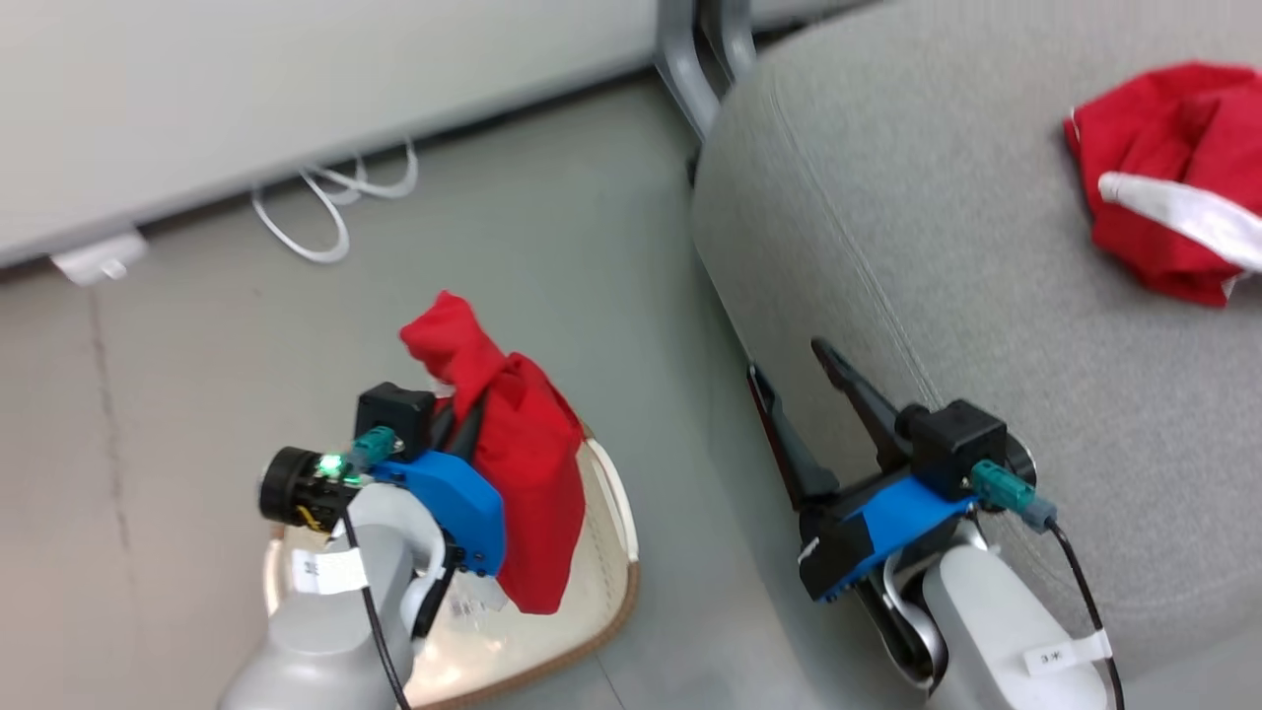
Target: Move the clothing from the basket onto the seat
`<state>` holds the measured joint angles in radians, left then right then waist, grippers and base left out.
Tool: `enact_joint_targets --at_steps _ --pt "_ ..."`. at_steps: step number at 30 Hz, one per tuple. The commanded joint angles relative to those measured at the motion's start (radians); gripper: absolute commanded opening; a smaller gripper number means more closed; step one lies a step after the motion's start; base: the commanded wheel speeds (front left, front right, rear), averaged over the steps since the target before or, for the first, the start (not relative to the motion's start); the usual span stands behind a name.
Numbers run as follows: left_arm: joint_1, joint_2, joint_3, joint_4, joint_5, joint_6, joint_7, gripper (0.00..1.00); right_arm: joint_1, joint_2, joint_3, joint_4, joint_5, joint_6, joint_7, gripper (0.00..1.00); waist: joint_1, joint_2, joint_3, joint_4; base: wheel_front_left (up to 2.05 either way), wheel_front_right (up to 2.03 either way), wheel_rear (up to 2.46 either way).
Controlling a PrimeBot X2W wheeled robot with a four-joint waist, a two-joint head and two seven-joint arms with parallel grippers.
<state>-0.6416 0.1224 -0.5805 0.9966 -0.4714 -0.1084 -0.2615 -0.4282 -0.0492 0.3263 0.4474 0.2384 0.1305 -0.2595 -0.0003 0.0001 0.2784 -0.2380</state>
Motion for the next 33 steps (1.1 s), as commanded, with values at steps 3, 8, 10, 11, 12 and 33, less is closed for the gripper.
enact_joint_targets --at_steps 3,8,10,11,12,33 --pt "0.019 -0.023 -0.018 -0.042 0.011 -0.011 -0.005 0.0 0.05 -0.002 -0.008 0.031 -0.005 0.0 0.01 1.0 0.0003 -0.0001 -0.167 0.089 0.0 0.0 0.0" --pt "-0.002 -0.045 -0.046 -0.081 0.007 -0.018 -0.005 0.0 0.094 -0.002 -0.01 0.049 -0.002 0.0 0.027 1.0 0.0003 -0.0001 -0.254 0.116 0.0 0.0 0.0" --pt "-0.019 -0.052 -0.062 -0.094 0.0 -0.021 -0.005 0.0 0.109 -0.002 -0.014 0.047 -0.001 0.0 0.033 1.0 0.0003 -0.0001 -0.274 0.124 0.0 0.0 0.0" --pt "-0.028 -0.055 -0.068 -0.101 -0.003 -0.022 -0.005 0.0 0.115 -0.002 -0.016 0.045 -0.001 0.0 0.035 1.0 0.0003 -0.0001 -0.281 0.127 0.0 0.0 0.0" --pt "-0.034 -0.056 -0.074 -0.107 -0.007 -0.022 -0.005 0.0 0.118 -0.002 -0.016 0.043 -0.002 0.0 0.038 1.0 0.0003 -0.0001 -0.288 0.13 0.0 0.0 0.0" --pt "-0.076 -0.071 -0.166 -0.122 -0.09 -0.022 0.027 0.0 0.163 -0.002 -0.001 -0.013 -0.007 0.0 0.08 1.0 0.0003 -0.0001 -0.314 0.136 0.0 0.0 0.0"
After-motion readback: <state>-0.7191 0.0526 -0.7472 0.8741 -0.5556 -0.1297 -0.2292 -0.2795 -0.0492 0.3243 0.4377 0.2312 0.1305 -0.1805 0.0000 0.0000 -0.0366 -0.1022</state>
